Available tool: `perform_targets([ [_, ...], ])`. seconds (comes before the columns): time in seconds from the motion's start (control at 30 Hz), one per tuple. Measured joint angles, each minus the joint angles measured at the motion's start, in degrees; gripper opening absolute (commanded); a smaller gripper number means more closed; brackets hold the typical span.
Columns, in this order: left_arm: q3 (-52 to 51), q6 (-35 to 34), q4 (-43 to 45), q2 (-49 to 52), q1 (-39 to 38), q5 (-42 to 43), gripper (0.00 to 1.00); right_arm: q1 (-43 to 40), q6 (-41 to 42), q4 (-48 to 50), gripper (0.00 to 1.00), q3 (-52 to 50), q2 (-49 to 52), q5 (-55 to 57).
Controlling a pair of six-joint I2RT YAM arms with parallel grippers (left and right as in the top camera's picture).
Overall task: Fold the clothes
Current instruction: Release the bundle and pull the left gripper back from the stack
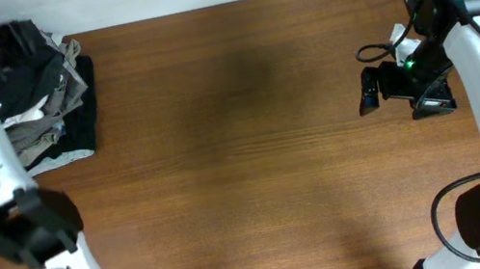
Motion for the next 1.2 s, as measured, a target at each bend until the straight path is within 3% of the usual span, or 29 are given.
perform_targets([
  [0.23, 0.04, -0.24, -11.58, -14.95, 0.0, 6.49, 0.99, 3.91, 0.31, -0.63, 0.96, -0.09, -3.63, -0.35],
  [0.6, 0.0, -0.44, -32.2, -25.29, -0.02, 13.25, 0.99, 16.35, 2.19, -0.85, 0.97, 0.15, -31.61, 0.13],
  [0.73, -1.99, -0.17, -32.22, -27.96, -2.82, 13.33, 0.99, 18.4, 4.26, -0.87, 0.98, -0.57, -42.8, 3.3],
  [0.93, -18.53, 0.74, -31.04, -38.1, -16.7, 12.07, 0.99, 18.51, 5.73, -0.42, 0.99, -6.88, -61.35, 7.13],
  [1.2, -45.2, 0.96, -12.79, -51.98, -28.79, 10.95, 0.99, 18.51, 6.36, 7.08, 0.99, -15.17, -74.4, 13.66],
])
